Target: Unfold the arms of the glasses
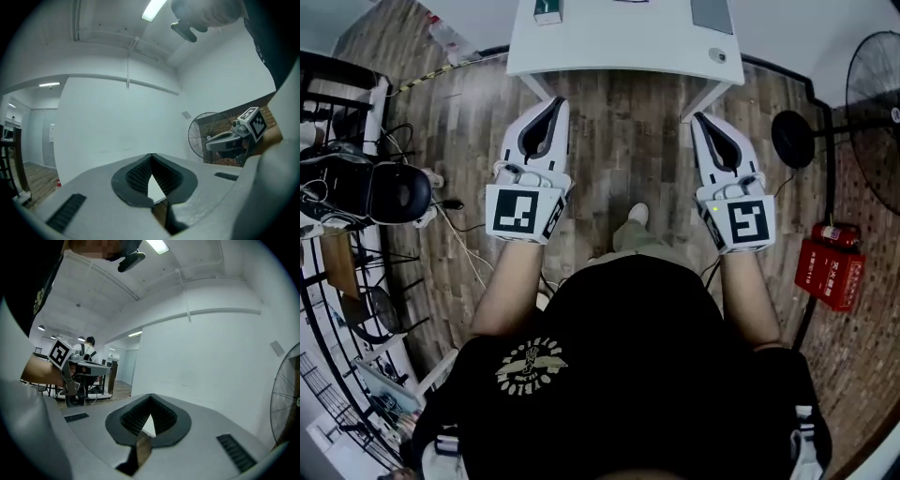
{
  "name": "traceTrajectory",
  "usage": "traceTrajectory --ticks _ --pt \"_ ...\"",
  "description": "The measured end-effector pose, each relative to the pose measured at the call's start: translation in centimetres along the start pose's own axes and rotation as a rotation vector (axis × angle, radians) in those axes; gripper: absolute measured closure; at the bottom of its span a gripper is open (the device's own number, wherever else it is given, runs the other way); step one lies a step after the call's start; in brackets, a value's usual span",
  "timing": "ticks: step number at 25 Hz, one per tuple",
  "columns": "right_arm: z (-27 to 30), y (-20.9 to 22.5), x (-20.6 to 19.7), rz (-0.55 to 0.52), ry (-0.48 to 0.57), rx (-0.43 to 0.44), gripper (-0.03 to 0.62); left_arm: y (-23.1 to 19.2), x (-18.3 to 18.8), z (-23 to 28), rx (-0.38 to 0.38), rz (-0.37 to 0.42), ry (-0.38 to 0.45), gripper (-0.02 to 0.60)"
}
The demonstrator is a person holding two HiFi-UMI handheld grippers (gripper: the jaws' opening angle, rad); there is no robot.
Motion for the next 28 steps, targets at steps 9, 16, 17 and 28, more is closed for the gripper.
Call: traceTrajectory --ticks 9,16,17,28 --pt "1.9 4.5 1.5 -0.010 0.030 0.065 0.594 -0.3 2.3 3.3 0.072 -0.005 0.025 0.583" --pt "2.8 5.5 2.7 -0.030 0.060 0.073 0.594 -0.8 3.0 2.9 0.114 0.023 0.021 0.583" --pt "3.0 5.6 2.7 -0.026 0.061 0.074 0.594 -0.9 3.0 3.0 0.116 0.027 0.021 0.583" --pt "6.1 6.8 2.1 0.000 0.059 0.050 0.594 -2.7 1.5 6.4 0.072 0.017 0.016 0.583"
Point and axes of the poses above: the fingertips, and each gripper's own axes: z forward along the fingers, y to its right, x out of its top, the point moved 1 cm from there along -z, backward along the fingers, and after that the axes turned 9 degrees about x, right-handed, at the moved point
